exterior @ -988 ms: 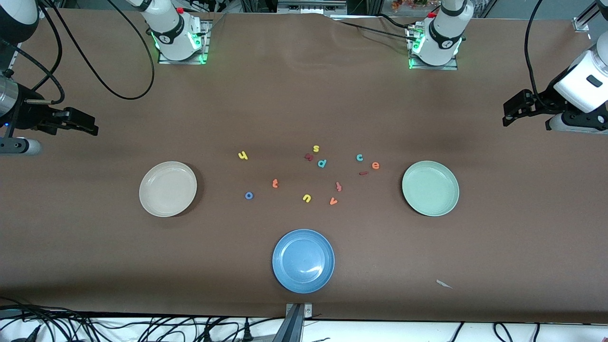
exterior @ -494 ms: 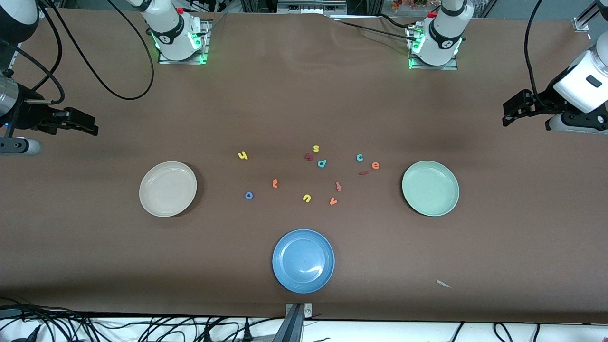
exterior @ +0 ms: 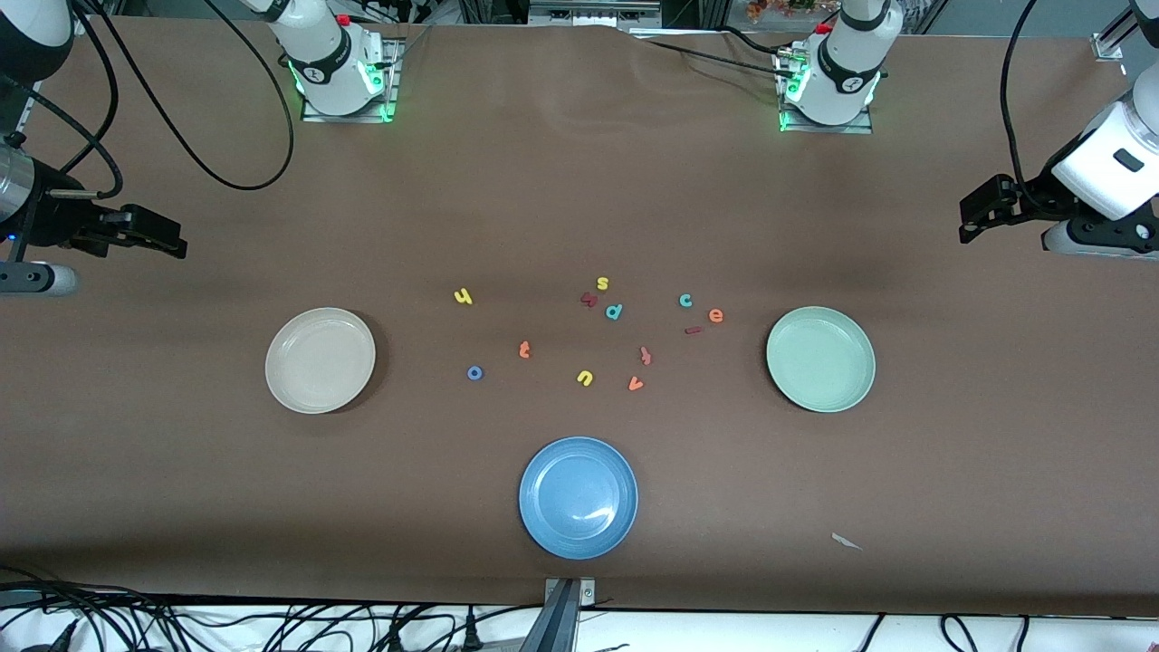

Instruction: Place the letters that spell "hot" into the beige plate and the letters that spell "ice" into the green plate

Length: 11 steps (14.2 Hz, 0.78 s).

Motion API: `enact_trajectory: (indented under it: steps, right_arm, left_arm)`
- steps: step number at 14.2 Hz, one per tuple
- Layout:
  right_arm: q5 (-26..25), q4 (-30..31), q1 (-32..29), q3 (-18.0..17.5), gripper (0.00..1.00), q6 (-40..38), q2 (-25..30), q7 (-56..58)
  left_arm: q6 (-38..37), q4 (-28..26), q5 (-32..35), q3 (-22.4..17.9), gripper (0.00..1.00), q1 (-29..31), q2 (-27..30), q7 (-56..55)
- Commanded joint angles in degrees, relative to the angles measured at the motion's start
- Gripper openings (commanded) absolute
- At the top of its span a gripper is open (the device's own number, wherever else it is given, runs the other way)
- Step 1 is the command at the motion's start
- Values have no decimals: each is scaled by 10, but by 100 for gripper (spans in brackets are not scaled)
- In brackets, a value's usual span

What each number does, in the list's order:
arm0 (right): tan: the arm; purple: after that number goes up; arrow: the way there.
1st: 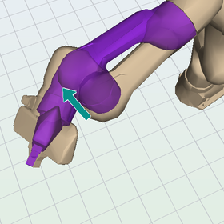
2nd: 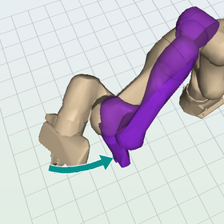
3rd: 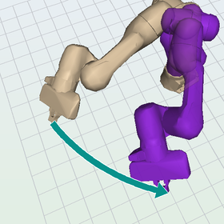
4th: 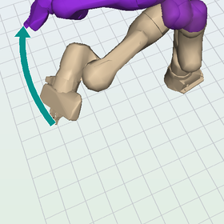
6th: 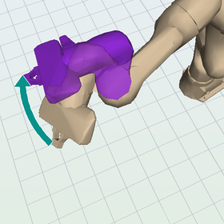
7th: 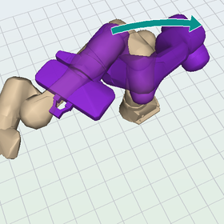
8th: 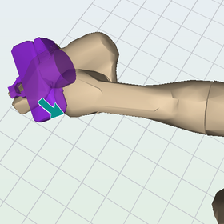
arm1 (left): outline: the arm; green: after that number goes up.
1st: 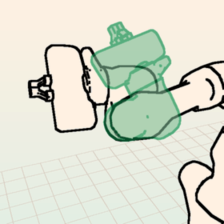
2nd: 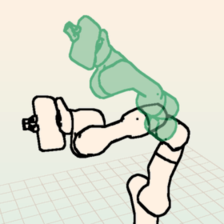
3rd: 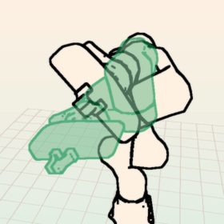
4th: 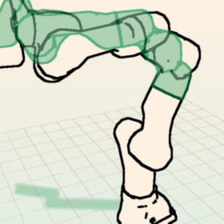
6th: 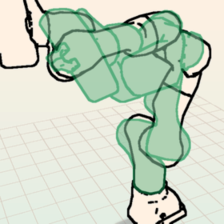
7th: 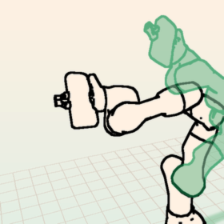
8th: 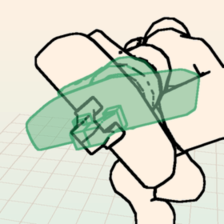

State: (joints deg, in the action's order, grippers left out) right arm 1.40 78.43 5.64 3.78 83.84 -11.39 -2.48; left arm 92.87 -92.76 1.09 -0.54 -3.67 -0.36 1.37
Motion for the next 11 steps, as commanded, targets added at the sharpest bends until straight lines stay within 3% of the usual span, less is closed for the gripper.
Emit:
enact_trajectory:
  steps: [1, 11]
  right_arm:
    - [0, -6, 1, 0, 100, -4, 2, -5]
    - [0, -6, 1, 1, 100, -4, 2, -5]
  left_arm:
    - [-11, 17, 15, 2, 100, 1, -7, 4]
    - [-11, 17, 15, 1, 100, 1, -8, 4]
